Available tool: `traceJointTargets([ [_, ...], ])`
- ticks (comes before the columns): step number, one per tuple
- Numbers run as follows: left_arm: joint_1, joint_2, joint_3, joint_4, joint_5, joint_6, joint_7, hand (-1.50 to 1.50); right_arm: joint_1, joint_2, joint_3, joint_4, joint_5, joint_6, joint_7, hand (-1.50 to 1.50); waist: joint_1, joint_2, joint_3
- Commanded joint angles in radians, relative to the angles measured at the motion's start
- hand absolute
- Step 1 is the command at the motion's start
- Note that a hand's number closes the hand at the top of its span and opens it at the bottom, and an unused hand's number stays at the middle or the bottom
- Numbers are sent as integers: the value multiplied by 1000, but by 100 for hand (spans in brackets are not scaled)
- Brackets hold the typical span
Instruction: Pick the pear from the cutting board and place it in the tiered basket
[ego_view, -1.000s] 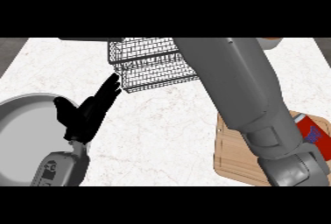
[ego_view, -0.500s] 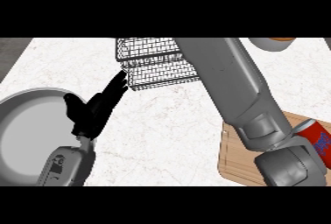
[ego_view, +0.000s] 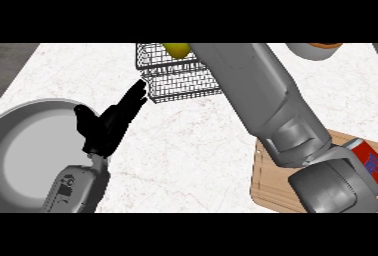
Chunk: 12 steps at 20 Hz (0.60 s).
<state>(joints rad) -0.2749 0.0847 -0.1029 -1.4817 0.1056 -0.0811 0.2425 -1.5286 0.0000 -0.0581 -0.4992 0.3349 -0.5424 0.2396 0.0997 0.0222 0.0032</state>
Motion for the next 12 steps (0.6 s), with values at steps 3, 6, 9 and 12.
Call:
traceJointTargets([
  [3, 101, 17, 21, 7, 0, 6, -10, 0, -18, -13, -86, 46, -42, -169, -16, -150, -40, -7, -5],
  [6, 47, 11, 42, -1, -17, 54, 35, 0, -8, -36, -97, 39, -55, -193, 24, -150, -75, -17, -4],
  [9, 82, 36, 88, 35, 29, 9, -9, 0, 71, -106, -85, 6, -53, -119, 42, -150, -106, -23, -3],
  [12, 128, 27, 64, -31, 8, 25, 11, 0, 132, -152, -53, -103, -54, -19, 102, -150, -122, -35, -3],
])
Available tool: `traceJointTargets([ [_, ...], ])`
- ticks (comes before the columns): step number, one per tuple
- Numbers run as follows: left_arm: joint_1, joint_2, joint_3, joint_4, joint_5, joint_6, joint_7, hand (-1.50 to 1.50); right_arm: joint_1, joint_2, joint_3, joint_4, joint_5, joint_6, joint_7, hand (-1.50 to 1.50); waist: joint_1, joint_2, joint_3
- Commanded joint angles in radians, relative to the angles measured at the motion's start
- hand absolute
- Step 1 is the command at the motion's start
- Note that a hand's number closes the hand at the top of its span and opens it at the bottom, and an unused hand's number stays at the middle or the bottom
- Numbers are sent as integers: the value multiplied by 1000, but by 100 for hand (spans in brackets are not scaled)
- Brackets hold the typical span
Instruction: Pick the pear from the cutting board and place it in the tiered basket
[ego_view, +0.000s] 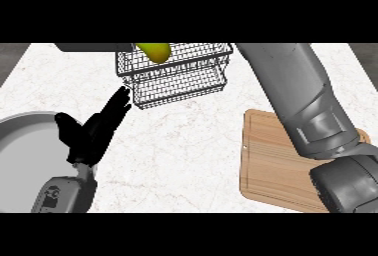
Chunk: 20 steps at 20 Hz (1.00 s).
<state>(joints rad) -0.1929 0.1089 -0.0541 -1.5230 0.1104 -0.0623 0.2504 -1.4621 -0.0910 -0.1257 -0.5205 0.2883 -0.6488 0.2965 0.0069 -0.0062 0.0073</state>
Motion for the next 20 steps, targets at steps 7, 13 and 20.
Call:
traceJointTargets([
  [7, 78, 9, 33, -23, 10, 20, 32, 0, 296, -248, 25, -329, -110, 464, 35, -150, -70, -19, -6],
  [13, 100, -9, 24, -12, -13, 39, 13, 0, 485, -400, -15, -623, -228, 670, 120, -150, -90, -19, -6],
  [20, 101, -2, 29, -3, -7, 12, -18, 0, 782, -598, -205, -931, -416, 837, 169, -150, -71, -9, -7],
])
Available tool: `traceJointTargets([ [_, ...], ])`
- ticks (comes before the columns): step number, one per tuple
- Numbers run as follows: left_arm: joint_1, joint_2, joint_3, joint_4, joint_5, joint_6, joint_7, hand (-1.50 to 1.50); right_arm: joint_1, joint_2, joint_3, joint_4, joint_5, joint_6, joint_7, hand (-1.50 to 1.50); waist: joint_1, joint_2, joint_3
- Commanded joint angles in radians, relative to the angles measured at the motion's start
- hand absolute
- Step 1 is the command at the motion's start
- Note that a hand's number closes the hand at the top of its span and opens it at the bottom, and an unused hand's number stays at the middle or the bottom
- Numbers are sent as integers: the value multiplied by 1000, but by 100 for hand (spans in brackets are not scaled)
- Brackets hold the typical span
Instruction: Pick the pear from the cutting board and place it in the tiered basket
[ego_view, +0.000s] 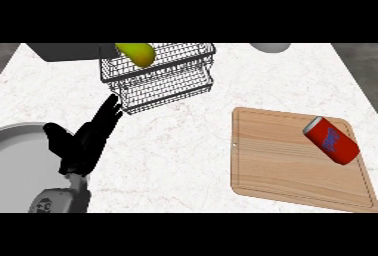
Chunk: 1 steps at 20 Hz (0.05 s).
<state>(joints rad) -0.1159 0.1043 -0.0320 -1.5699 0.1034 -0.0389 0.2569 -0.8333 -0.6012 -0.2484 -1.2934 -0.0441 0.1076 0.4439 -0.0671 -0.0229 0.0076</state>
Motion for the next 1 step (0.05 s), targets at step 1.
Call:
traceJointTargets([
  [1, 19, 3, 3, -9, 11, -6, 28, 0, 176, -111, -119, -186, -126, 110, 69, -150, 19, 9, -7],
])
